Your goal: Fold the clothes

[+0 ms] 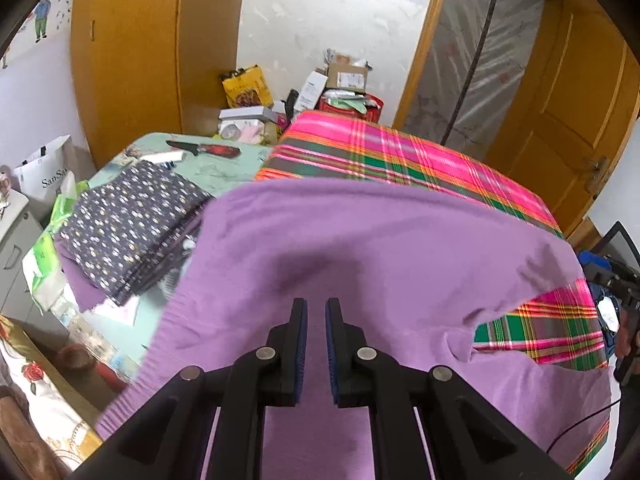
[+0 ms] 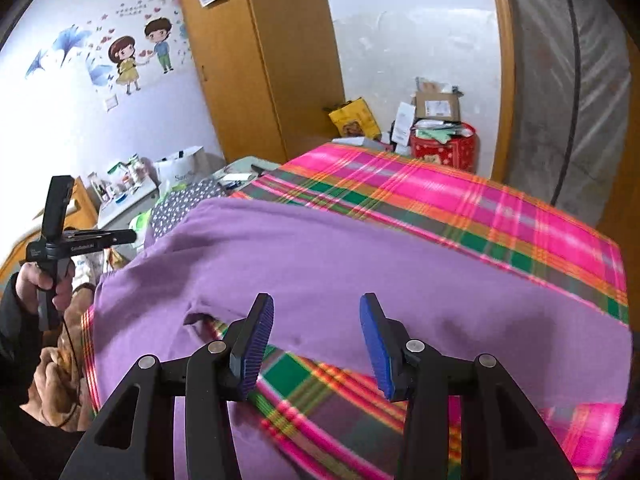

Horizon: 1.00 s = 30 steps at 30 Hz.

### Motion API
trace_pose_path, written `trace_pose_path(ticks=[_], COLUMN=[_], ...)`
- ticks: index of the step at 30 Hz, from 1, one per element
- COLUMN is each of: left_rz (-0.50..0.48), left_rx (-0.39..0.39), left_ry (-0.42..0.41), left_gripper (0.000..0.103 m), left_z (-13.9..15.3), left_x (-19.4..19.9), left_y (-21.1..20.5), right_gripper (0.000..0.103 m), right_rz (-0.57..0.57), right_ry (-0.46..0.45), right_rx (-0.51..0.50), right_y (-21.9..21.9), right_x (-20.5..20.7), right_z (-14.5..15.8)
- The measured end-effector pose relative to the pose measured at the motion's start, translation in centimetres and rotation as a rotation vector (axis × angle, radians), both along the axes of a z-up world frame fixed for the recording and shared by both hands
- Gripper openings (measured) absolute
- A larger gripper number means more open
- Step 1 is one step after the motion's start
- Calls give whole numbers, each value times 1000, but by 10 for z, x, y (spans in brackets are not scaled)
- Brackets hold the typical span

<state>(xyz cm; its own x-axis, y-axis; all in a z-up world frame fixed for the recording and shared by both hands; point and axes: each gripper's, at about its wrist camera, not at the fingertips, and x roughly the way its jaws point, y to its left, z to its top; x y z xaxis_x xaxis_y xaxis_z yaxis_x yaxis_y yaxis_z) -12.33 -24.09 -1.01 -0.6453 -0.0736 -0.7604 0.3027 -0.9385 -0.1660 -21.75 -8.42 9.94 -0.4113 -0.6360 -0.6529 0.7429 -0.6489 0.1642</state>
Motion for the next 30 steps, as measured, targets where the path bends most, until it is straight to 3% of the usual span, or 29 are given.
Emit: trace_pose_path(ticks=[4,8,21,24,30], left_rz=[-22,-47,-45,-45,-62], left_rx=[10,-27,-105,-104,-84], left_ry=[-8,-8,28,35,39], left_gripper=[9,9,9,9,9], left_z=[-6,-4,15,21,37], left_x=[-4,-10,-16,-15,-12], left_y=[15,27,40,40,37], right_gripper=[47,47,47,47,47], right_rz=[22,42,79,84,80], right_ry=[-32,-45,23,27,144], right_rx=[19,30,78,40,-116], right_y=[-18,-29,-59,-60,-49], right_x=[11,19,28,32,47], right_z=[-14,-18,-10,-4,33])
